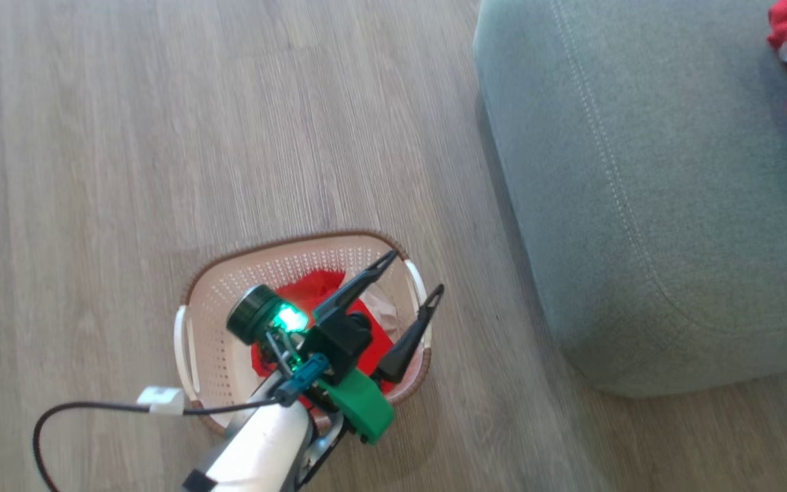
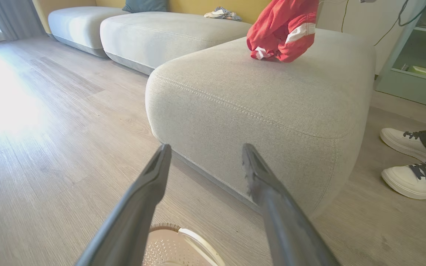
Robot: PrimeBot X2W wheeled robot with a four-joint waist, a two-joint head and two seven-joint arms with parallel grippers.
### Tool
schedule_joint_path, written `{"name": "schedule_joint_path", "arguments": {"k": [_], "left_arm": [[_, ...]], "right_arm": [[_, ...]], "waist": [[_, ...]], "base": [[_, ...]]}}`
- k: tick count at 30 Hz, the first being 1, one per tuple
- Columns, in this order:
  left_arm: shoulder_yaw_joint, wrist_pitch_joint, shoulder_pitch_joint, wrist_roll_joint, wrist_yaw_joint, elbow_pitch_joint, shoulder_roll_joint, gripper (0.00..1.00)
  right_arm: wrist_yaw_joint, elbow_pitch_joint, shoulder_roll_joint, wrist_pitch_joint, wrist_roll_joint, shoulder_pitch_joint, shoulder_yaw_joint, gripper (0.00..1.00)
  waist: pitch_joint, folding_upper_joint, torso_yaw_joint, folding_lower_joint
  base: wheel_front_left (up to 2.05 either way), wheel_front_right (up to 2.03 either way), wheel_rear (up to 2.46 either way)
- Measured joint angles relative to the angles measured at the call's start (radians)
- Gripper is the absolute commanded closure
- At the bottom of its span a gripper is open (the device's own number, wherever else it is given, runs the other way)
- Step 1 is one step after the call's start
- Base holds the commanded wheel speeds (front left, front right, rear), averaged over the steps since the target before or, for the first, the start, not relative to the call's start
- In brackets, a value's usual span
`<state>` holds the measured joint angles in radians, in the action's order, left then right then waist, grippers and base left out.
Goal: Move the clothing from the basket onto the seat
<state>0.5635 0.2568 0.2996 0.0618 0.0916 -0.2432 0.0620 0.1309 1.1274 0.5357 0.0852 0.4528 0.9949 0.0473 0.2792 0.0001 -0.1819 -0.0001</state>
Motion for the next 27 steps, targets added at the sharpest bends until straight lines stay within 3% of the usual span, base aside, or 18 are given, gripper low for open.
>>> {"name": "schedule_joint_path", "arguments": {"k": [5, 8, 14, 27], "left_arm": [[-0.019, 0.0, -0.022, 0.0, -0.007, 0.005, -0.001, 0.0], [-0.022, 0.0, -0.027, 0.0, -0.007, 0.011, -0.003, 0.0], [-0.022, 0.0, -0.033, 0.001, -0.007, 0.014, -0.004, 0.0], [-0.03, 0.0, -0.074, 0.022, -0.017, 0.019, -0.005, 0.0]], "right_arm": [[0.0, 0.005, 0.039, -0.044, 0.015, -0.027, 0.027, 0.0], [0.0, 0.06, 0.066, -0.132, 0.011, -0.03, 0.052, 0.0], [0.0, 0.098, 0.052, -0.286, 0.035, -0.047, 0.087, 0.0], [0.0, -0.209, 0.035, -0.376, 0.273, -0.183, 0.184, 0.0]], "waist": [[-0.033, 0.0, 0.008, 0.0], [-0.036, 0.0, 0.012, 0.0], [-0.042, 0.0, 0.025, 0.0], [-0.112, 0.0, 0.036, 0.0]], "base": [[0.0, 0.0, 0.0], [0.0, 0.0, 0.0], [0.0, 0.0, 0.0], [0.0, 0.0, 0.0]]}}
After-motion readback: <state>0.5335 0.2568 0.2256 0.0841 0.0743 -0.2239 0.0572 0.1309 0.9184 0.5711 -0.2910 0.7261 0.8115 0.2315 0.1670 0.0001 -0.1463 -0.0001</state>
